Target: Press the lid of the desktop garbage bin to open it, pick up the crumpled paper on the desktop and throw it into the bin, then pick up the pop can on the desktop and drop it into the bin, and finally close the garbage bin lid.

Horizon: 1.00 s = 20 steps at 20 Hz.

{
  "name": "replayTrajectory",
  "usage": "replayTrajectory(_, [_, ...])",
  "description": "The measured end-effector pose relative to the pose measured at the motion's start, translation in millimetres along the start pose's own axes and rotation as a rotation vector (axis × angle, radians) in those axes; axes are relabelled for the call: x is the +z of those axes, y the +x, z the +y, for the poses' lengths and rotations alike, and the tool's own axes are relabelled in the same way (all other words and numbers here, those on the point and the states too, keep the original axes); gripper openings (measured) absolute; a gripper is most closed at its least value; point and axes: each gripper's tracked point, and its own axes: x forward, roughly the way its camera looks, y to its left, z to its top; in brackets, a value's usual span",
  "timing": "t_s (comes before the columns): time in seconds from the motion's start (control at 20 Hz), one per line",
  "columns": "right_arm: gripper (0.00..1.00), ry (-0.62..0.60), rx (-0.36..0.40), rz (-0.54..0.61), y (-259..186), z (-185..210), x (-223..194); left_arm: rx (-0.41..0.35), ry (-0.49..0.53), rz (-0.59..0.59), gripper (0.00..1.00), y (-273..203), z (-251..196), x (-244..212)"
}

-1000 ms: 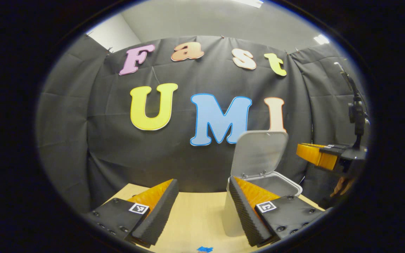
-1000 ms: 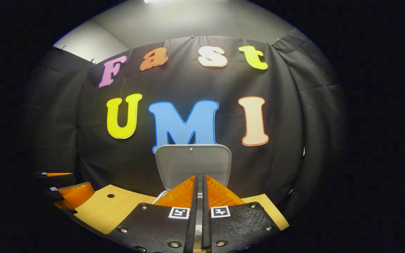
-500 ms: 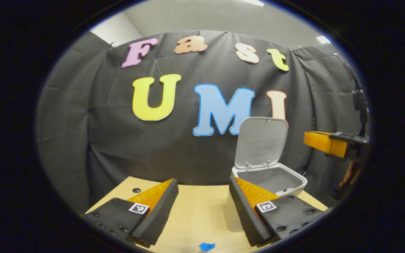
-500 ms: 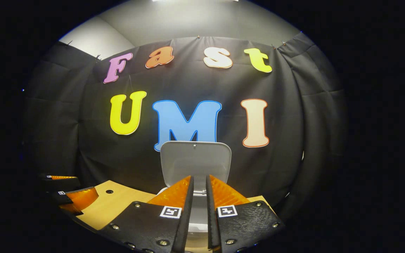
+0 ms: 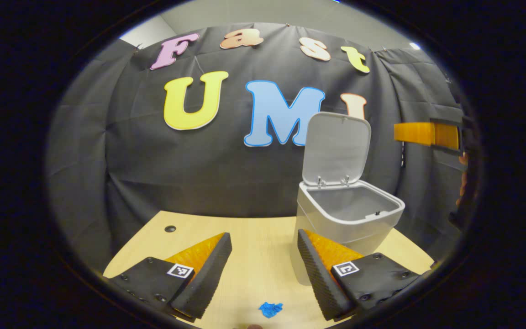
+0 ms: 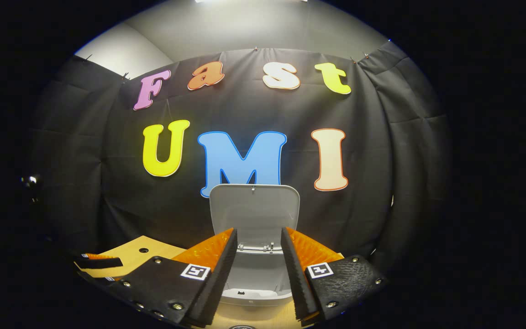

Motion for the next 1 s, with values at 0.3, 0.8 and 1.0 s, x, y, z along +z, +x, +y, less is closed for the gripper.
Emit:
replayTrajectory(0.3, [0.71, 0.014, -0.045, -0.007, -8.2, -14.8, 5.9, -0.037, -0.012, 0.155, 0.96, 16.8, -3.5, -79.6])
replayTrajectory(0.8, [0.71, -0.013, -0.121, 0.020, -22.3, -39.9, 1.8, -0.072, 0.000, 0.395, 0.96, 38.2, -7.1, -203.4])
replayTrajectory(1.0, [0.71, -0.035, -0.153, 0.034, -30.3, -51.5, -0.8, -0.065, -0.011, 0.480, 0.96, 47.6, 2.5, -245.0])
